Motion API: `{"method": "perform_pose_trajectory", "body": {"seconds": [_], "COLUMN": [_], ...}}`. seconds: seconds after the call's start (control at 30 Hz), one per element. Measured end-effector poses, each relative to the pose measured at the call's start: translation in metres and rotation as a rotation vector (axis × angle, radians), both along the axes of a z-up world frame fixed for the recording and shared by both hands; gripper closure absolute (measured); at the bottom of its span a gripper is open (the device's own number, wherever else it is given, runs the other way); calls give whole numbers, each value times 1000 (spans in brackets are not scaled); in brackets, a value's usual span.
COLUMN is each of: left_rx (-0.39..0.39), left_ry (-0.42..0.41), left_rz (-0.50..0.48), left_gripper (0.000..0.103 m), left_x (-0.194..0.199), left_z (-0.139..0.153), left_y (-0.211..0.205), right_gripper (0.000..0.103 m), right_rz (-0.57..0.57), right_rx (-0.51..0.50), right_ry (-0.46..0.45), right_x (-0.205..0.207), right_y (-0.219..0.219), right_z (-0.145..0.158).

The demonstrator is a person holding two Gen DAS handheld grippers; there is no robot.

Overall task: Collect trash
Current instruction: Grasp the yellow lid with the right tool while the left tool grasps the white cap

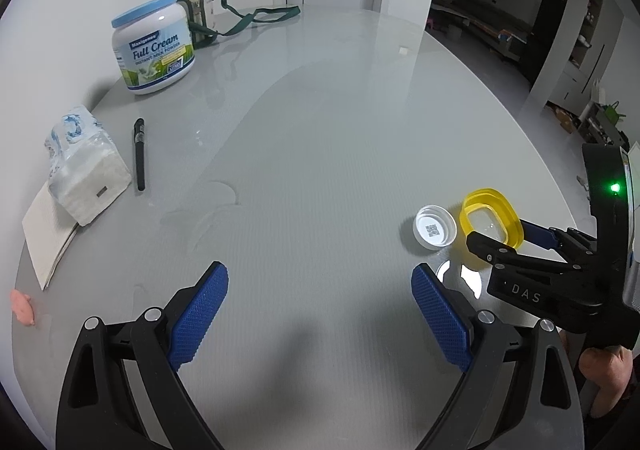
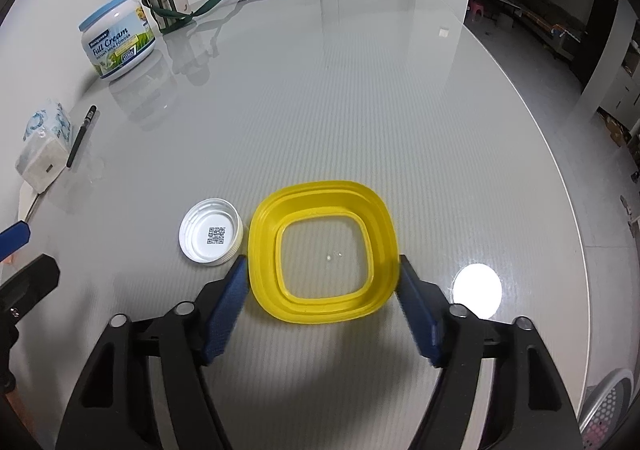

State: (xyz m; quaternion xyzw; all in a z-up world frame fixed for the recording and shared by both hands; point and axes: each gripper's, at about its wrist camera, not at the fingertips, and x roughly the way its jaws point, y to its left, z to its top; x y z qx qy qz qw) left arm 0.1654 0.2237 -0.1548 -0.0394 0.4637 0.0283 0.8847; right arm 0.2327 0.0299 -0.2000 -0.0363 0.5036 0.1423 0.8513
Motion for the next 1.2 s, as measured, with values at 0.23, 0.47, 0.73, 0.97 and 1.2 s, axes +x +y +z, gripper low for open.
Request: {"method": "perform_pose_trajectory", "body": {"seconds": [0.23,0.47,0.73,0.97,1.2], "left_rx": [-18,-63,-76,-46,-9], "left_ry": [18,49,73,88,65], "left_rz": [-33,-70,-95,-103,-133], "left_gripper": [12,12,12,27,62], "left_x": [9,32,57,69,69], "left_z": [-7,-24,-42,-52,-50], "left_y": [-16,-41,-63,-72,-79], "right_gripper": [35,35,35,35,35], "right_rz": [-68,-153,-245,-295,-318], "right_rx": [56,88,112,133,142], "right_ry": [0,-2,21,27,32], "right_x": [-11,-40,-69,-77,-77], "right_y": [-25,-58,-93,-111,-117], "right_z": [9,25,27,24,22]}}
